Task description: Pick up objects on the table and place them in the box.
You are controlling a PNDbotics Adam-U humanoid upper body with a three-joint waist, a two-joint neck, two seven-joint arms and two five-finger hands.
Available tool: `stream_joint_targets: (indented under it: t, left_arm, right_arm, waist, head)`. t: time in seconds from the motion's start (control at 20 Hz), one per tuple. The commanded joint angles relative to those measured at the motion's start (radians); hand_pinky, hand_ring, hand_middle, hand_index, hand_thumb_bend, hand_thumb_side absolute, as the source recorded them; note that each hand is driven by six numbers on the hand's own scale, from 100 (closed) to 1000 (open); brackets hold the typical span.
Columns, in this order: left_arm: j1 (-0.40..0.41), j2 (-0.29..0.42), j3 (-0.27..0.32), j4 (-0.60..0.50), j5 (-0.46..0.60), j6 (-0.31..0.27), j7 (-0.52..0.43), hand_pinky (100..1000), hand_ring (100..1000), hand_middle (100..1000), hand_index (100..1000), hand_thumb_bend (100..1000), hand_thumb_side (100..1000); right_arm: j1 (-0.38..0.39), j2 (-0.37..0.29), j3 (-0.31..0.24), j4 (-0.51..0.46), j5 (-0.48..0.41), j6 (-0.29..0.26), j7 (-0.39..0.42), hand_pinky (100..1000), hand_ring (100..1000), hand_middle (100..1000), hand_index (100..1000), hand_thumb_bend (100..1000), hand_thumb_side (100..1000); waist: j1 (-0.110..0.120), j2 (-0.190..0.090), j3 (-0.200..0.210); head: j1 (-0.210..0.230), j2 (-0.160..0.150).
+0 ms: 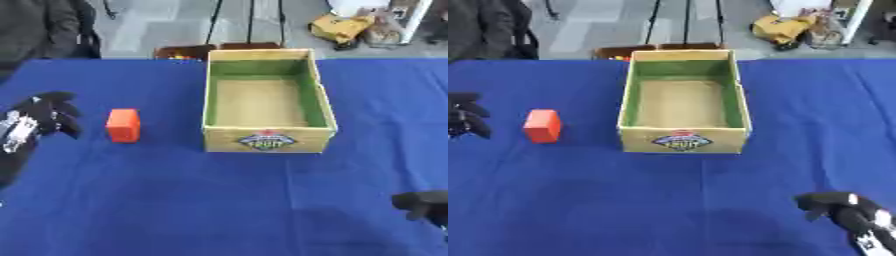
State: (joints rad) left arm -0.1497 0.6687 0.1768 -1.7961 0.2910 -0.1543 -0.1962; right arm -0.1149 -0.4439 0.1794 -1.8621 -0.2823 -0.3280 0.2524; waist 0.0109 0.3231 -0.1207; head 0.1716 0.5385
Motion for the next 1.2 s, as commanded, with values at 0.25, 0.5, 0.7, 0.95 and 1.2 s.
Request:
stream_joint_targets:
  t: [0.25,0.5,0.7,0.95,1.2]
  left_arm:
    - [-0.041,0.141,0.006,-0.025,-0.024,-0.041,0.012,584,576,630,841,185,557]
    - [-0.096,0.259,0.0,0.004,-0.082,-0.085,0.028,601,603,660,846,172,257]
    - [-0.178,0.351,-0.015,0.067,-0.163,-0.124,0.023,626,642,699,858,359,100]
    - [-0.324,0.41,-0.074,0.182,-0.311,-0.176,-0.009,651,680,736,869,532,150]
    - [-0.483,0.386,-0.148,0.301,-0.486,-0.239,-0.05,668,702,751,870,630,264]
  right_arm:
    - [-0.005,-0.025,-0.006,-0.016,0.005,-0.001,0.001,793,778,530,749,100,731]
    - [-0.003,-0.027,-0.004,-0.015,0.006,-0.001,0.002,793,779,530,749,100,732]
    - [-0.003,-0.028,-0.001,-0.015,0.006,-0.001,0.003,792,779,530,749,100,733]
    - [-0.006,-0.029,0.004,-0.014,0.005,0.0,0.009,793,779,530,749,100,736]
    - [-0.009,-0.03,0.009,-0.013,0.003,0.002,0.013,793,779,530,749,100,739]
  waist:
    - [0.005,-0.022,-0.003]
    - [0.007,-0.023,-0.006]
    - [0.009,-0.026,-0.01]
    - [0.012,-0.026,-0.022]
    - [0.016,-0.026,-0.037]
  head:
    - [0.003,-0.007]
    - [0.0,-0.011]
    - [0.0,-0.014]
    - [0.003,-0.02]
    - [0.004,-0.023]
